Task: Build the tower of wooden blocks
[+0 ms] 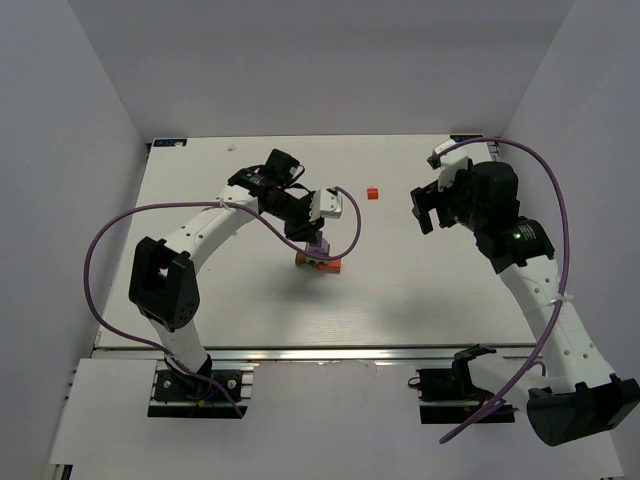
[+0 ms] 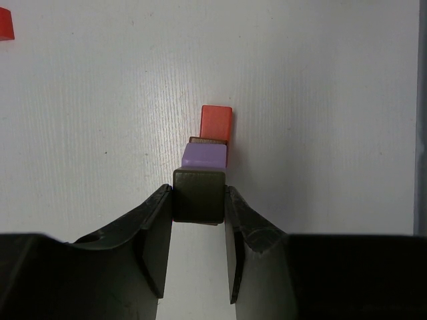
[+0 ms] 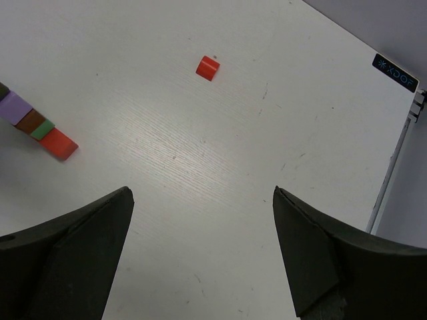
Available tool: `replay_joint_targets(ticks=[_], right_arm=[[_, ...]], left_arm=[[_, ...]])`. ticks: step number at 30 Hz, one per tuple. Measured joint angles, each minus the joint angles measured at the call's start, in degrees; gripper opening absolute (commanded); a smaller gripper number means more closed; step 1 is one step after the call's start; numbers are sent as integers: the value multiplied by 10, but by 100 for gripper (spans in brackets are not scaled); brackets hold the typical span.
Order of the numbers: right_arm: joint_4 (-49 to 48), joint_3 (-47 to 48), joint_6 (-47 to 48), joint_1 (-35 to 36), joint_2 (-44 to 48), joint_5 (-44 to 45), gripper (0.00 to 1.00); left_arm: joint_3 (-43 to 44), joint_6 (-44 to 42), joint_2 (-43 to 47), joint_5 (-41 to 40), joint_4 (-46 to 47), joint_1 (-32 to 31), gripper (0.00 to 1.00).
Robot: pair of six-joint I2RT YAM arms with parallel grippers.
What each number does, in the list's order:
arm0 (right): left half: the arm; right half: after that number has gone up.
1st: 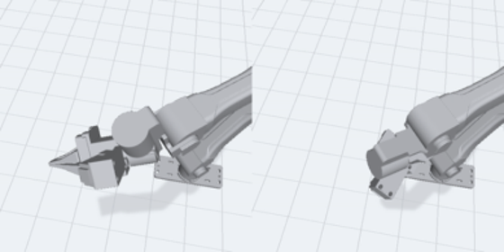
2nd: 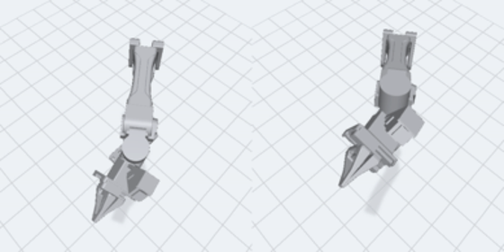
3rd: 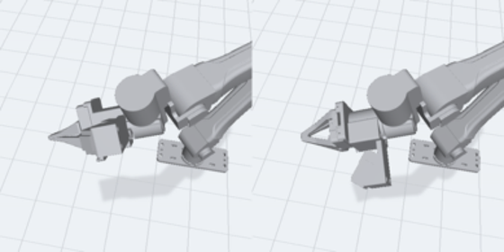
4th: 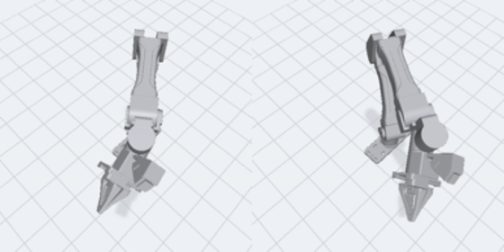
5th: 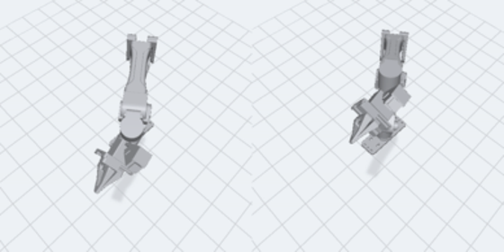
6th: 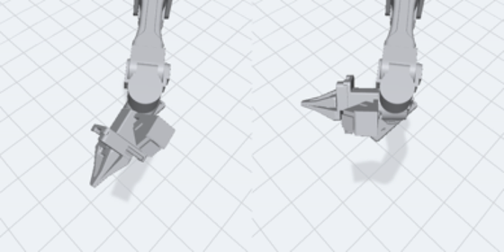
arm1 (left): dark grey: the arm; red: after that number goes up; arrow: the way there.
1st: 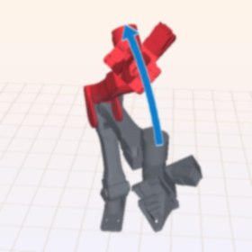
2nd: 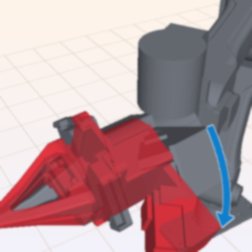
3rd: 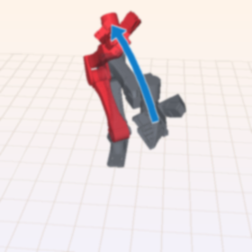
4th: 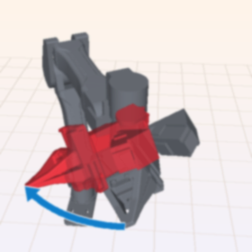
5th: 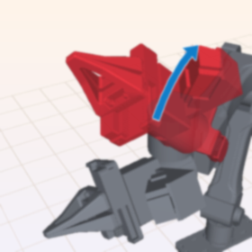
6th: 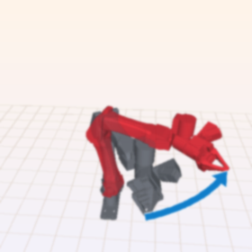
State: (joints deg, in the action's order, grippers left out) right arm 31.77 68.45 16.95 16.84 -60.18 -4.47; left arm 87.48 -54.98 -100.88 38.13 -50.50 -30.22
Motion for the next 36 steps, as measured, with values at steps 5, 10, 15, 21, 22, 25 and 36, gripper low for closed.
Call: replay_joint_targets(ticks=[5, 10, 15, 21, 22, 25, 36], right_arm=[[0, -1, 0, 0, 3, 0, 89], [-1, -8, 1, 0, 6, 0, 89], [1, -9, 1, 0, 7, 0, 89], [2, -9, 2, 0, 10, 0, 89], [1, -9, 2, 0, 11, 0, 89], [1, -12, 2, 0, 15, 1, 89], [2, -16, 3, 0, 17, 2, 89]], left_arm=[[0, 0, 0, 0, 0, -2, 42], [0, 0, 0, 0, 2, -4, 45], [0, 0, 0, -2, 6, -4, 46], [0, 0, 0, -5, 9, -4, 50], [0, 0, 0, -5, 9, -4, 50], [0, 0, 0, -5, 10, -4, 50], [0, -4, 0, -1, 10, -4, 74]])
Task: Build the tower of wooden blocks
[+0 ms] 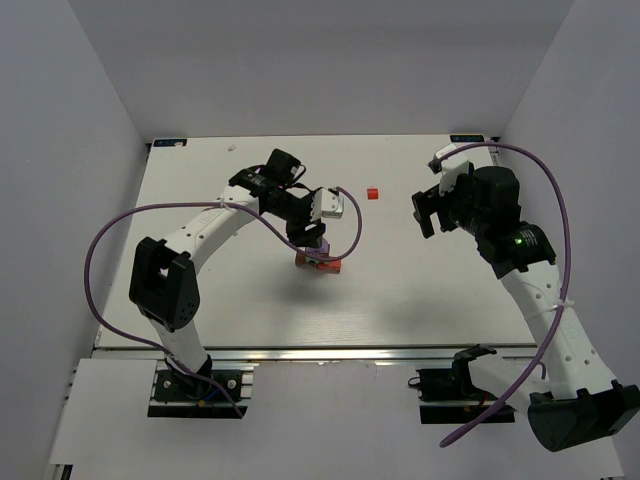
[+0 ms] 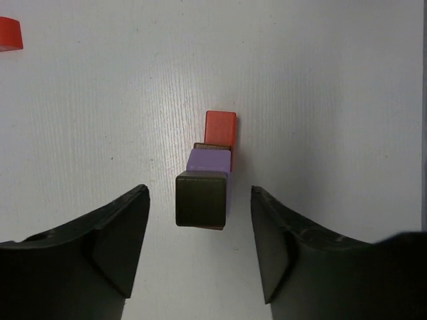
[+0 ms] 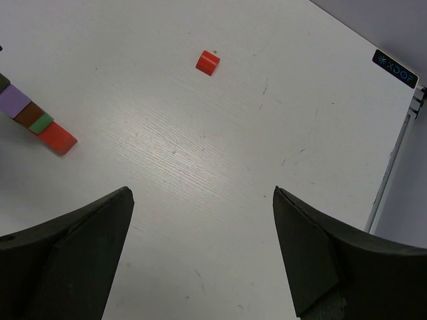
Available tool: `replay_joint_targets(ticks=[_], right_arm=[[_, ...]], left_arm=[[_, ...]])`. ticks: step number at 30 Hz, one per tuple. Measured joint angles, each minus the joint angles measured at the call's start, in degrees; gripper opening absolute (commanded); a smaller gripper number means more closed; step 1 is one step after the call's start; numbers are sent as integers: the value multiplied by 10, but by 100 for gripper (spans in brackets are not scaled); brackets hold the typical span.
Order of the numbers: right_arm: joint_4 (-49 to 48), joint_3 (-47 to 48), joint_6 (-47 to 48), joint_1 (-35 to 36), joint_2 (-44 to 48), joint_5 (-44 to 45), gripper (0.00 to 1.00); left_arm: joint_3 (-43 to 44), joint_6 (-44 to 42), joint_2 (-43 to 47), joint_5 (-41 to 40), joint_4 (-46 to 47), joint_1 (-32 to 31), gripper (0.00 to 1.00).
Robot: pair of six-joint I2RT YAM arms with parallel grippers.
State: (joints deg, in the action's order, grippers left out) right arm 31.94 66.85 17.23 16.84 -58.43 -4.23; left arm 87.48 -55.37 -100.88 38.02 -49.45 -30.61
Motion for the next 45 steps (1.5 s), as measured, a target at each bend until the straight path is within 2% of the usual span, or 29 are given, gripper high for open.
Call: replay_joint_targets(ticks=[4, 6, 13, 22, 28, 33, 37, 40, 45], right_arm=[[0, 0, 1, 0, 0, 0, 89], [0, 0, 2, 0, 0, -1, 89], [0, 0, 1, 0, -3, -9, 89], [7, 55, -51, 0, -112, 17, 89], [-10, 133, -138, 0, -240, 59, 89], [-27, 190, -182, 1, -373, 90, 89], [-34, 273, -186, 2, -500, 124, 89], [-35, 330, -185, 2, -578, 146, 89], [-35, 408, -186, 5, -677, 149, 89]], left_arm=[[0, 5, 0, 5, 4, 0, 86], [0, 9, 2, 8, 7, 0, 98], [0, 66, 35, 5, 57, 0, 98], [-50, 295, 173, -78, 308, 15, 98], [-79, 497, 173, -198, 422, 129, 98], [-107, 658, 129, -321, 415, 214, 98], [-133, 773, 99, -332, 391, 294, 98], [-166, 827, 85, -334, 385, 356, 98], [-205, 867, 82, -335, 377, 382, 98]])
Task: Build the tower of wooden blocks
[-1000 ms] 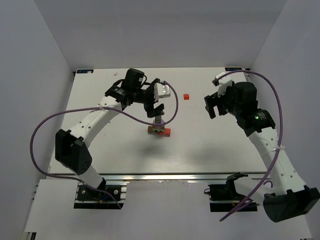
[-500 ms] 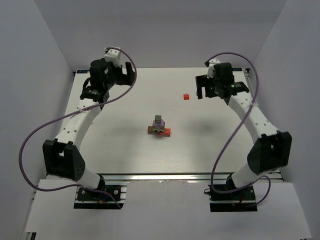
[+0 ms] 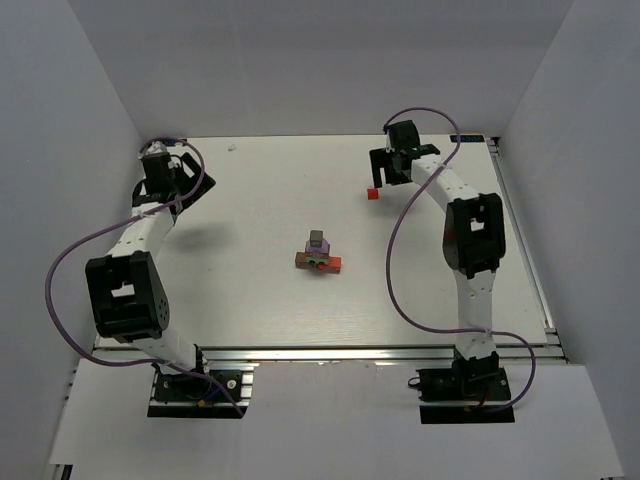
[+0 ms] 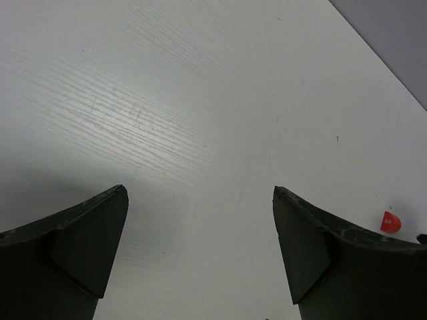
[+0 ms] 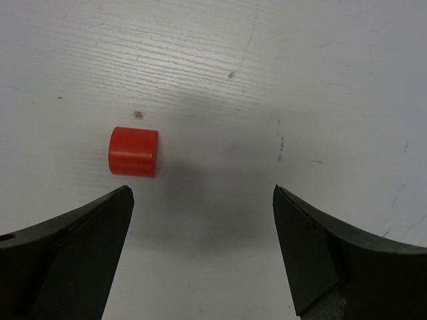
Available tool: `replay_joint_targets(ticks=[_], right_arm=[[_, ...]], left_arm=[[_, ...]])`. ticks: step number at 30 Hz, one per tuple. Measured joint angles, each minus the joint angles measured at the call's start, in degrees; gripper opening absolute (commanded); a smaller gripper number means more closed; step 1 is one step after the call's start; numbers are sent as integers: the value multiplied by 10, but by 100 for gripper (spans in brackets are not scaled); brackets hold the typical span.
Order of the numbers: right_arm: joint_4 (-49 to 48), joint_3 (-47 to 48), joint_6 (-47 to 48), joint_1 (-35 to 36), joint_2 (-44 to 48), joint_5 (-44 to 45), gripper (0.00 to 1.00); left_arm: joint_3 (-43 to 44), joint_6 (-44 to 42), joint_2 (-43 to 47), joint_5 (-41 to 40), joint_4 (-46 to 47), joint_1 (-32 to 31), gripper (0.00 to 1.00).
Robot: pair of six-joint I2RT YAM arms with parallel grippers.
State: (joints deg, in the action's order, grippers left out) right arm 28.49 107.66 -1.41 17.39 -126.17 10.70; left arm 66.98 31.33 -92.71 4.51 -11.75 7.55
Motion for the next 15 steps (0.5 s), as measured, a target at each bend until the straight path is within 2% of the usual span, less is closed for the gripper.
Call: replay_joint_targets(ticks=[10, 13, 15], right_arm=[[-4, 53, -2, 24, -85, -23, 89], [-5, 59, -5, 32, -97, -26, 85], [-5, 59, -8, 34, -101, -25, 76]], left_arm=[[-13, 11, -7, 19, 6, -10, 98], [-23, 11, -11, 22, 5, -10, 98], [-24, 11, -17, 24, 6, -10, 98]])
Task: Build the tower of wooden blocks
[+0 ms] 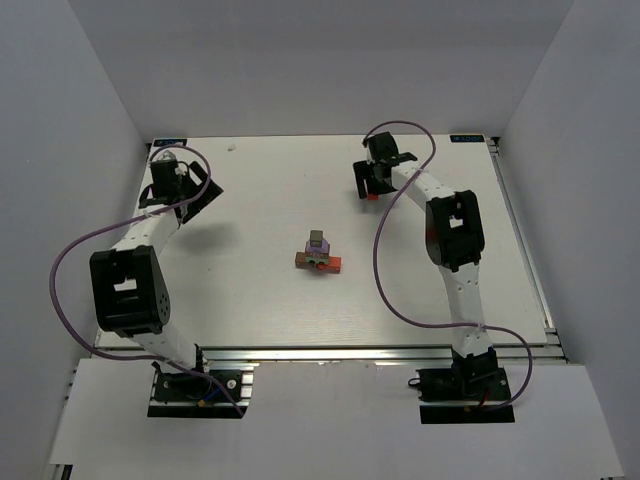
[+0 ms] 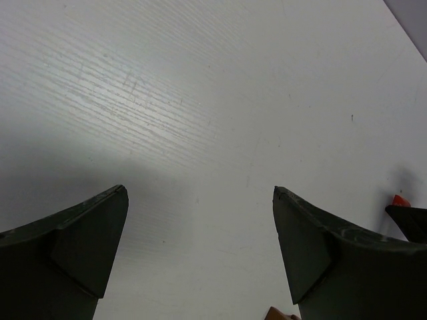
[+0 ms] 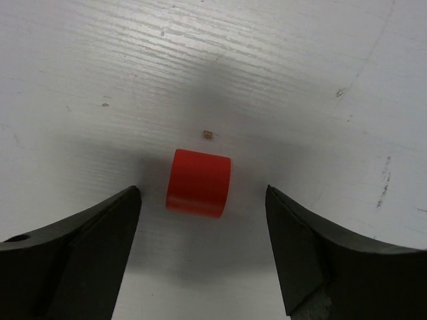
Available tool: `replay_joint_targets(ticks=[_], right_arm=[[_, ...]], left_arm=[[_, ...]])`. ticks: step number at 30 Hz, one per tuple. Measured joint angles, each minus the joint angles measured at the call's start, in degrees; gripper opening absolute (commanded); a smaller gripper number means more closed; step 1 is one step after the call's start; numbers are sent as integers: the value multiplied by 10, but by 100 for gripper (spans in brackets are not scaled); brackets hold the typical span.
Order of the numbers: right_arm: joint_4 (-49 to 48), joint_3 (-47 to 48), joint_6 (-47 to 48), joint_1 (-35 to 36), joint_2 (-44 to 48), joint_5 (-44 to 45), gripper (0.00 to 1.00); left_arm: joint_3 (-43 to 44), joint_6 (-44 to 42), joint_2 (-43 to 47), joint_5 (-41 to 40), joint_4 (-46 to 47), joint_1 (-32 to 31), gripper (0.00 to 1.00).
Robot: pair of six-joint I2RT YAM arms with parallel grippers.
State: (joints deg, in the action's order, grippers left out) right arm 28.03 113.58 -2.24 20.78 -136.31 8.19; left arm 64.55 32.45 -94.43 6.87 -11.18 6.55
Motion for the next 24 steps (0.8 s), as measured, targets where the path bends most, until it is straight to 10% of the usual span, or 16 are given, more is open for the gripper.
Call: replay_joint_targets(ticks=[11, 24], right_arm=[[-9, 0, -2, -1, -2, -7, 12], [-21, -78, 180, 2, 113, -163, 5]], left_arm=[[0, 8, -23, 34, 2, 0, 98], [-30, 26, -5, 63, 11, 0, 98]])
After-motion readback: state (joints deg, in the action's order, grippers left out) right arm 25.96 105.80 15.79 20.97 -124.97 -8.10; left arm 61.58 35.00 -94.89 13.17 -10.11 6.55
